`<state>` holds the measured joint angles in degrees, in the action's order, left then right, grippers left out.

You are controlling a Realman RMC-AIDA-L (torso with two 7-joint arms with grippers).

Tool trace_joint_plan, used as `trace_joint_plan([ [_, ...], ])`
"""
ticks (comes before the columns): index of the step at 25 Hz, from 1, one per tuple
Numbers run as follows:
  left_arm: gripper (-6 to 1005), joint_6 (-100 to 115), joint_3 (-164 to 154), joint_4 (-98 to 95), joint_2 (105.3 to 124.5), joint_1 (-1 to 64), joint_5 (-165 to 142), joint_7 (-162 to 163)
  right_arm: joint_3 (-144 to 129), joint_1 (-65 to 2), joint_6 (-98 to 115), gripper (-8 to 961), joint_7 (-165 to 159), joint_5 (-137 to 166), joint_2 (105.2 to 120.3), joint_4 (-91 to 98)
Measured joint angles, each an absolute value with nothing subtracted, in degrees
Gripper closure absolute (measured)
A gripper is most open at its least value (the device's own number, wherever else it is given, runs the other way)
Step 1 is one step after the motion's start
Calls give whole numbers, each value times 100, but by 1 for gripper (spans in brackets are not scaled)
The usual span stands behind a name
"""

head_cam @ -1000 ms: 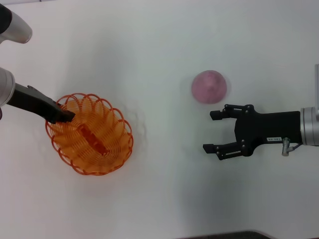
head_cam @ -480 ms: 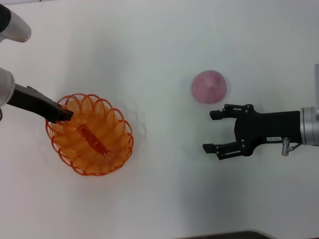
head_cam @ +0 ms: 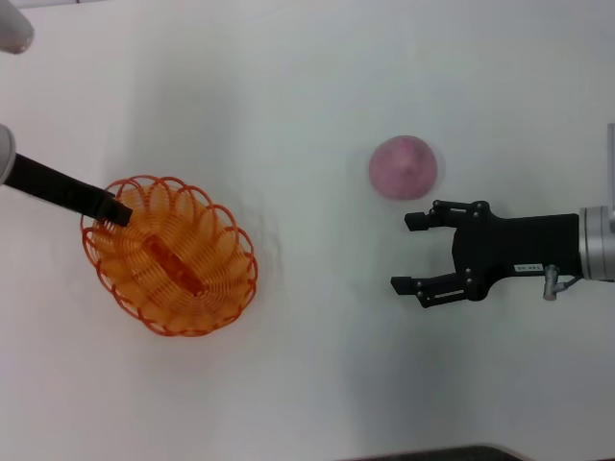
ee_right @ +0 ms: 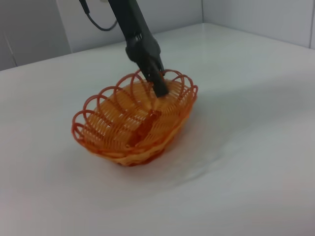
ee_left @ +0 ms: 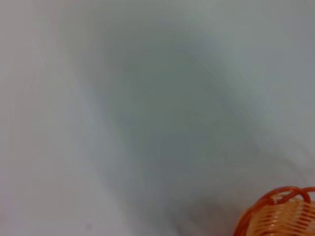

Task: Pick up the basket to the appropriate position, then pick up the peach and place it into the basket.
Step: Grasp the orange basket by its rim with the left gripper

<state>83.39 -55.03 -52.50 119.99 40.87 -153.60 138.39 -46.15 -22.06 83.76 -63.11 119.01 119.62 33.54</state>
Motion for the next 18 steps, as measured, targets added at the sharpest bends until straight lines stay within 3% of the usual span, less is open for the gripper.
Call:
trace_joint_plan([
  [8, 875, 8952, -3735, -4057, 11471, 4630, -15329, 14291, -4618, -2206, 8377, 6, -6347, 11901, 11962, 3372],
  [10, 929, 9067, -3428, -3926, 11375, 4658, -15300, 14300, -4630, -2206, 8376, 6, -6372, 11901, 11962, 3380],
  [18, 923, 9305, -2964, -3894, 11327, 4496, -15133, 14470, -4639, -2206, 8376, 6, -6380, 11900, 11962, 3398],
])
